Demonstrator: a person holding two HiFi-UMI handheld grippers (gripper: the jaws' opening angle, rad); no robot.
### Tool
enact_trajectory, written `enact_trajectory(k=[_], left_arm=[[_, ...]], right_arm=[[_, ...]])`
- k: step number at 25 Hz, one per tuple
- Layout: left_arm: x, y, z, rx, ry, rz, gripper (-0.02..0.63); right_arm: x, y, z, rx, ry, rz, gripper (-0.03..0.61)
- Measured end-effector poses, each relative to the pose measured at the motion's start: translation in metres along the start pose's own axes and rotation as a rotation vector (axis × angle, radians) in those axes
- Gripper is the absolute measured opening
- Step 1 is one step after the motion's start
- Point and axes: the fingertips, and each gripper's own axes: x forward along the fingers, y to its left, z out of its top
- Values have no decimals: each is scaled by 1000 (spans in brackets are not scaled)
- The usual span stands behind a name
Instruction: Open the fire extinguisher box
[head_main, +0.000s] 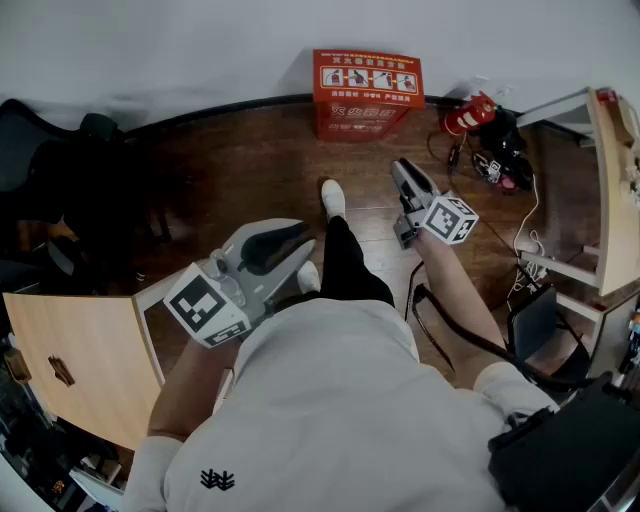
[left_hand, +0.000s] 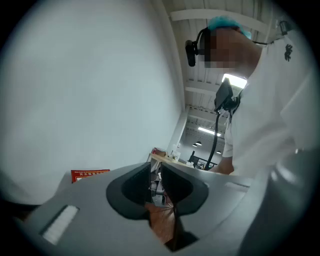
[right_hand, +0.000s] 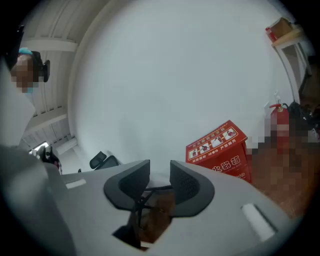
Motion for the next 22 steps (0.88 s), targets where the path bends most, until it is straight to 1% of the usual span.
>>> enact_trajectory(k=[3,5,8,10,12,14,17,19,22], left_arm=[[39,41,11,-10,19,10,49],[67,66,12,-22,59,6,49],[111,91,18,-52,105,-19,49],[139,111,29,-51,120,-50,49],[160,136,38,-66,138,-76,49],[172,162,44,-91,163,-84,49],[182,187,44,-116,175,-92,49],[180,188,34,-134,176,-88,49],[170,168,22,-149,179,-75,49]], right_arm=[[45,-66,16,86,4,-52,128],[73,-104,21,162,-13,-61,134],[109,-155,11,286,-9,-94,152],[132,-190,7,350,-16,-137,163],[150,-219,1,399,-33,-192,163],[167,-240,-5,466,-46,-226,166],[177,-260,-9,522,-80,-248,169],[176,-266,-11,546,-114,-229,175],[166,-256,-13,593,-171,-158,173]])
